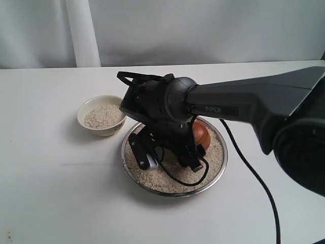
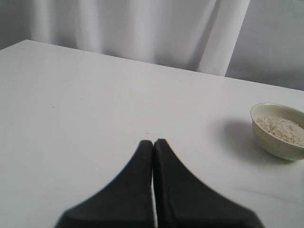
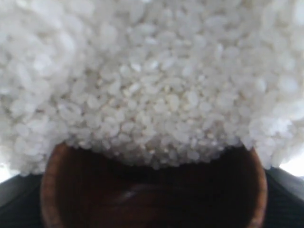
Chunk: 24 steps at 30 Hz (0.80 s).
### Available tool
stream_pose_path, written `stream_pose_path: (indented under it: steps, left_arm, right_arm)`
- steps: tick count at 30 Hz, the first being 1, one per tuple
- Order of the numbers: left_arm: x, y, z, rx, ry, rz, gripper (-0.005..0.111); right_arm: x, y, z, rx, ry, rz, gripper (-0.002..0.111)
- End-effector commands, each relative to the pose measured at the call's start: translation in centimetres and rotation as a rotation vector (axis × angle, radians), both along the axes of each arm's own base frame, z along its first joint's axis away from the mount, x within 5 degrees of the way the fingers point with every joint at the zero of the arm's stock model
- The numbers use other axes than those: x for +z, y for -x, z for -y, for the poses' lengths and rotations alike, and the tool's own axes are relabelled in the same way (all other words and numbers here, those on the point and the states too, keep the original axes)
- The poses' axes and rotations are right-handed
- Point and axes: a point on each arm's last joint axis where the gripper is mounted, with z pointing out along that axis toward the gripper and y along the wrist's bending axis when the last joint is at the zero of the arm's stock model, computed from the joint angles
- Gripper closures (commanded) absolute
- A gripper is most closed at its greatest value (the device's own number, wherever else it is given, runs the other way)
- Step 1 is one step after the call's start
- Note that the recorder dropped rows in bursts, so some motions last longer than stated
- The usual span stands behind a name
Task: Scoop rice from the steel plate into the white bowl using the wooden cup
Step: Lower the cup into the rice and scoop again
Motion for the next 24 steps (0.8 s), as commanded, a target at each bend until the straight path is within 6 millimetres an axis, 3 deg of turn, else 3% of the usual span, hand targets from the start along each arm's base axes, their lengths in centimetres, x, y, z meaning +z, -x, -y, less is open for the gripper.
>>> stream_pose_path:
  steps: [1,24]
  left_arm:
    - [0.0,-0.1,0.0,-0.002,0.006,-0.001,0.107]
    - [0.0,-0.1,0.0,-0.002,0.006,-0.001,0.107]
  right_arm:
    - [-0.5,0.7,-0.6,-0.019,-0.044,-0.049,0.108]
    - [-0.1,1.3,-1.6,-0.067,-0.188,-0.097,0.108]
